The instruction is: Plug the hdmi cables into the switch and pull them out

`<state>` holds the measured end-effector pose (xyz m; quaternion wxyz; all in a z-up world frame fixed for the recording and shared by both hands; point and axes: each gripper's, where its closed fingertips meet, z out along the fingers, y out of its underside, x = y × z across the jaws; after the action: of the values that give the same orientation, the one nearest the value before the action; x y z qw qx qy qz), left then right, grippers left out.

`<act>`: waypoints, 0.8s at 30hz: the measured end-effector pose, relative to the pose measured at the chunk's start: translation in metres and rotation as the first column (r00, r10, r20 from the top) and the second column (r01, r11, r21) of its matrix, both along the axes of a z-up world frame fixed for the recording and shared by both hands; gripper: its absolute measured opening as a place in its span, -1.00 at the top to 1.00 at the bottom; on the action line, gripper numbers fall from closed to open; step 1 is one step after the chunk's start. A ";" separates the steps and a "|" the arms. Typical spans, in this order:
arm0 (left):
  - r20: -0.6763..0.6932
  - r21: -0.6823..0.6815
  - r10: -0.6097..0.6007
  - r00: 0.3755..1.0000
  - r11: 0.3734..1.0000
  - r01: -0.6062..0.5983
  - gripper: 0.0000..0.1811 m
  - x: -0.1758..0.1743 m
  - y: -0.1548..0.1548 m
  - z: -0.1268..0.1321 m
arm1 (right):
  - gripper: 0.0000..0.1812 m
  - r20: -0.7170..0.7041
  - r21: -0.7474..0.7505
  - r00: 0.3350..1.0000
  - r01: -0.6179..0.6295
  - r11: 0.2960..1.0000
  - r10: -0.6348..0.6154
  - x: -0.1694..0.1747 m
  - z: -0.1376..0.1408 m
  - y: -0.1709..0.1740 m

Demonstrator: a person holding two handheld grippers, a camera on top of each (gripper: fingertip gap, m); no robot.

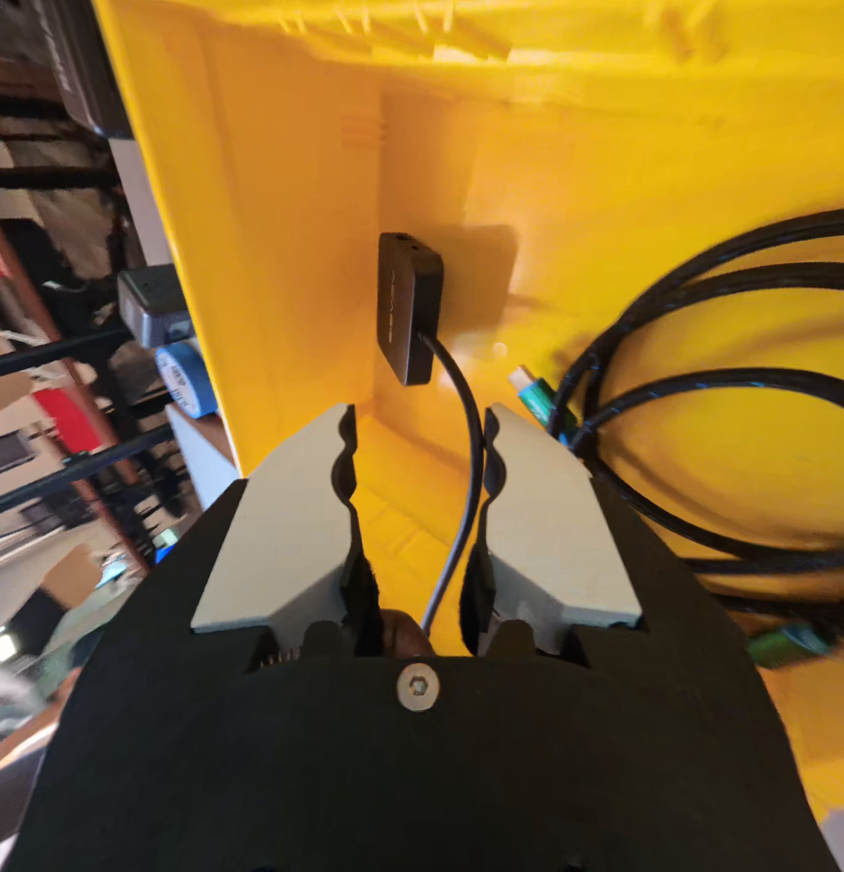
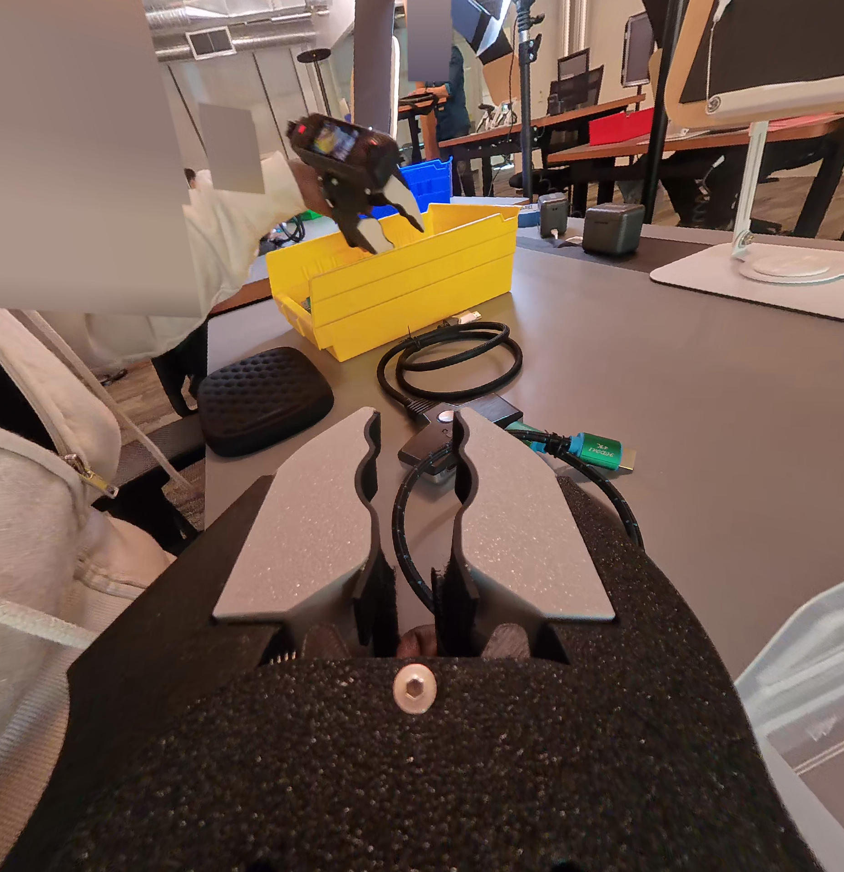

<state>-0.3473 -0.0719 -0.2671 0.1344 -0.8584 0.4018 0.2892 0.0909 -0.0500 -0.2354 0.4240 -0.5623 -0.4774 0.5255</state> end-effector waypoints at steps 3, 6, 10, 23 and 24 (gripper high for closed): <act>0.132 -0.012 -0.077 0.988 0.997 0.079 0.42 0.017 -0.034 0.019 | 0.68 -0.015 -0.028 1.000 -0.010 1.000 0.010 0.000 0.001 0.001; 0.248 -0.138 -0.127 0.960 0.977 0.165 0.52 0.038 -0.078 0.013 | 0.68 -0.026 -0.052 0.999 -0.021 0.998 0.019 -0.003 0.001 0.004; 0.256 -0.340 -0.211 0.943 0.894 0.292 0.61 0.056 -0.122 -0.026 | 0.68 -0.020 -0.072 0.999 -0.042 0.997 0.040 -0.007 -0.001 0.002; 0.300 -0.099 -0.158 0.941 0.976 0.195 0.92 0.065 -0.089 -0.007 | 0.69 0.006 -0.036 1.000 -0.002 0.999 0.002 -0.006 -0.003 0.003; 0.315 0.003 -0.163 0.935 0.985 0.170 0.93 0.067 -0.083 0.015 | 0.69 0.011 -0.039 1.000 -0.006 0.999 0.007 -0.007 -0.004 0.002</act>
<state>-0.2803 -0.1551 -0.2522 0.2101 -0.8580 0.4499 0.1315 0.0841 -0.0475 -0.2391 0.4087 -0.5718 -0.4713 0.5328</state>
